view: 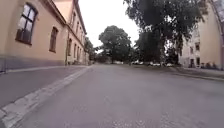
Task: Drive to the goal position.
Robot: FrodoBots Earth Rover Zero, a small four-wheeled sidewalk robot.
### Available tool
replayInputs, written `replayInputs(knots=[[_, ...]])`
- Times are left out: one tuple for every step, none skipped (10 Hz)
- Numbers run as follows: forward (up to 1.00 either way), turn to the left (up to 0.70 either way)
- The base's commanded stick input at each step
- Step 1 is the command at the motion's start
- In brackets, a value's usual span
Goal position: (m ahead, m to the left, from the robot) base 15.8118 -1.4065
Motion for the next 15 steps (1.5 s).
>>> replayInputs(knots=[[0.45,0.0],[0.45,0.0],[0.45,0.0],[0.45,0.0],[0.45,0.0],[0.45,0.0],[0.45,0.0],[0.45,0.04],[0.45,0.27],[0.45,0.27],[0.45,0.27],[0.45,0.27],[0.45,0.27],[0.45,0.27],[0.45,0.27]])
